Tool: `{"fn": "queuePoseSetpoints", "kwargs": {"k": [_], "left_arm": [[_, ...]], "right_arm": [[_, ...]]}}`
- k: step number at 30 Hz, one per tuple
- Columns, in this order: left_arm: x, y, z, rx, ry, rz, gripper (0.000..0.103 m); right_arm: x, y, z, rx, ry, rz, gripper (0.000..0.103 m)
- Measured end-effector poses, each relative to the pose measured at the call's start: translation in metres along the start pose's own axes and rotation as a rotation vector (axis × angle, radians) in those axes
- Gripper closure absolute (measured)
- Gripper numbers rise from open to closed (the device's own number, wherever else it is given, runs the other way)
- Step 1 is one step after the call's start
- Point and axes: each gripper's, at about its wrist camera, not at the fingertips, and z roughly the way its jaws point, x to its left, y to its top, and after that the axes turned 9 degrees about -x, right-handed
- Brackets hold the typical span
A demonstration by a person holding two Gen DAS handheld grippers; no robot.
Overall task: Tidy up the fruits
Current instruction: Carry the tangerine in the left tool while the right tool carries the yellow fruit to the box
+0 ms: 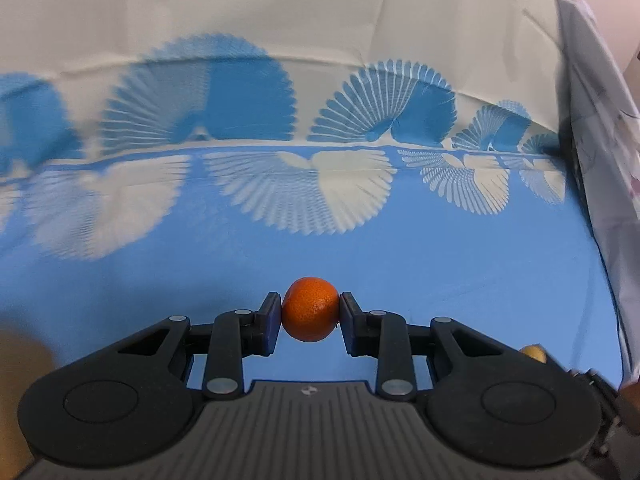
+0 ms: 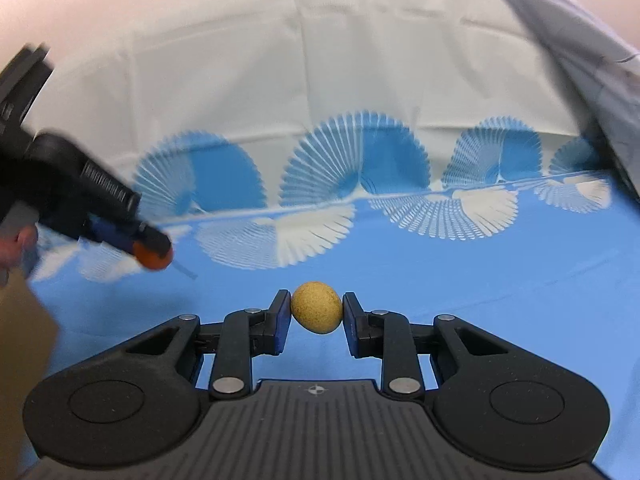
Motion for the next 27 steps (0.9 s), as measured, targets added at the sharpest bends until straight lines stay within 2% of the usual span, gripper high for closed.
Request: {"fn": "queuePoseSetpoints", "kwargs": {"k": [4,7,14,19,24,27], "left_arm": [[0.017,-0.027,-0.093,-0.054,0.047,0.010,0.068],[0.033,-0.051,-0.160,-0.081,0.076,-0.010,0.068],[0.082,-0.119,-0.289,-0.108,0.151,-0.091,0.068],[0.116,-0.169,-0.353,-0.121,0.232,-0.134,0.068],[0.141,-0.213,-0.399,-0.146,0.303,-0.164,0.068],[0.154,-0.234,-0.421,-0.157,0.312,-0.204,0.068]], "right_arm": [[0.044,0.011,-0.073,-0.044,0.021,0.004,0.074],[0.080,0.016,-0.126,-0.069,0.076,0.019,0.074],[0.167,0.011,-0.223,-0.055,0.304,0.009,0.074],[0.221,-0.010,-0.268,0.005,0.439,-0.032,0.074],[0.261,-0.026,-0.298,0.052,0.522,-0.083,0.074],[0.276,-0.029,-0.310,0.063,0.552,-0.115,0.074]]}}
